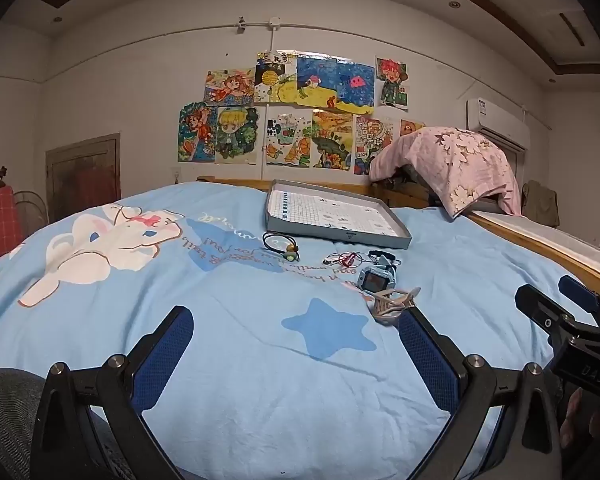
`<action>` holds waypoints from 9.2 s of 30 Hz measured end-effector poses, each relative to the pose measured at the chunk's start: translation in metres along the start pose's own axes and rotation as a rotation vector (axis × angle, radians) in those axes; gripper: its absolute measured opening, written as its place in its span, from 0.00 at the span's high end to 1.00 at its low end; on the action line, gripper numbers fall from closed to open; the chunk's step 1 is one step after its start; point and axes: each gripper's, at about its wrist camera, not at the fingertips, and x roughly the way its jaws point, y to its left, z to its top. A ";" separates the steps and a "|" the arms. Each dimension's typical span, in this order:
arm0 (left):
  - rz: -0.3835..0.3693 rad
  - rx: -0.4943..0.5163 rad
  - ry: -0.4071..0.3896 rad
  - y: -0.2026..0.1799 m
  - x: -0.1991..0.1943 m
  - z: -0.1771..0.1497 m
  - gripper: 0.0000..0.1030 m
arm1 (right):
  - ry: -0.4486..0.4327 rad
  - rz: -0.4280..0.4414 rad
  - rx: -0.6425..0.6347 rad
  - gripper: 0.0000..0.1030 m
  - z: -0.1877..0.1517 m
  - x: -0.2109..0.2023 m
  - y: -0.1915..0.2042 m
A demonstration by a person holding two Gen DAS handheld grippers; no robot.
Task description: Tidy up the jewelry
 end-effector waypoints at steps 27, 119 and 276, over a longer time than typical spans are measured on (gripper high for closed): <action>0.004 0.007 -0.009 0.000 0.000 0.000 0.00 | -0.007 0.004 0.005 0.01 0.000 -0.001 0.000; -0.013 0.015 0.031 0.007 0.031 0.048 0.00 | -0.001 0.040 0.075 0.01 0.036 0.016 -0.014; -0.127 -0.292 0.254 0.023 0.430 0.132 0.23 | 0.373 0.205 0.240 0.49 0.104 0.464 0.002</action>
